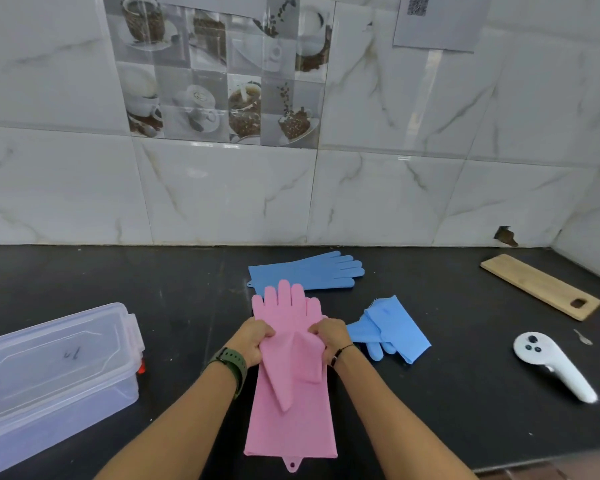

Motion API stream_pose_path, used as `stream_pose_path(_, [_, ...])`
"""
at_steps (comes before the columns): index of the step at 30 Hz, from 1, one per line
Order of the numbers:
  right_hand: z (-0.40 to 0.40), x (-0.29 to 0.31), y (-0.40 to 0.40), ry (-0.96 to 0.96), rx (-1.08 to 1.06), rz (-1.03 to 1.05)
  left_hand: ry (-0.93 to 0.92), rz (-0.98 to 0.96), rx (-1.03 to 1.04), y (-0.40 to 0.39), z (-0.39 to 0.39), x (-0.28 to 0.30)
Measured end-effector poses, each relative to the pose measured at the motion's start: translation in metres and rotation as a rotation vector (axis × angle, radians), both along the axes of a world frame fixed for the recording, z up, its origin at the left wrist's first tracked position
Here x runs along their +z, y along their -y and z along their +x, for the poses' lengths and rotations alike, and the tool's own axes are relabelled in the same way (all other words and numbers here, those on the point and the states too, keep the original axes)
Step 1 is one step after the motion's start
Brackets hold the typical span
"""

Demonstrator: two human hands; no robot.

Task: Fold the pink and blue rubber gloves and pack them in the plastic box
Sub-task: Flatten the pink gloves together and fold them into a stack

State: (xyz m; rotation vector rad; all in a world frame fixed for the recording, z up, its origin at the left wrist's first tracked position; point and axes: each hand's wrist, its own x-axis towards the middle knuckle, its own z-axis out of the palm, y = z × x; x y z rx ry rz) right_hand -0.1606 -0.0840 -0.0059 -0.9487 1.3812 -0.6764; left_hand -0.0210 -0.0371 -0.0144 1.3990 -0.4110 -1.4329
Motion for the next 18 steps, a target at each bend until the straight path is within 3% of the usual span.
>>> stream_pose_path(8, [0.011,0.009,-0.011,0.173,-0.207,-0.073,-0.003,-0.094,-0.111,-0.003,0.009,0.013])
stream_pose_path(18, [0.003,0.001,-0.025,0.267,-0.223,0.089,0.036,0.088,-0.103,-0.007,0.011,0.005])
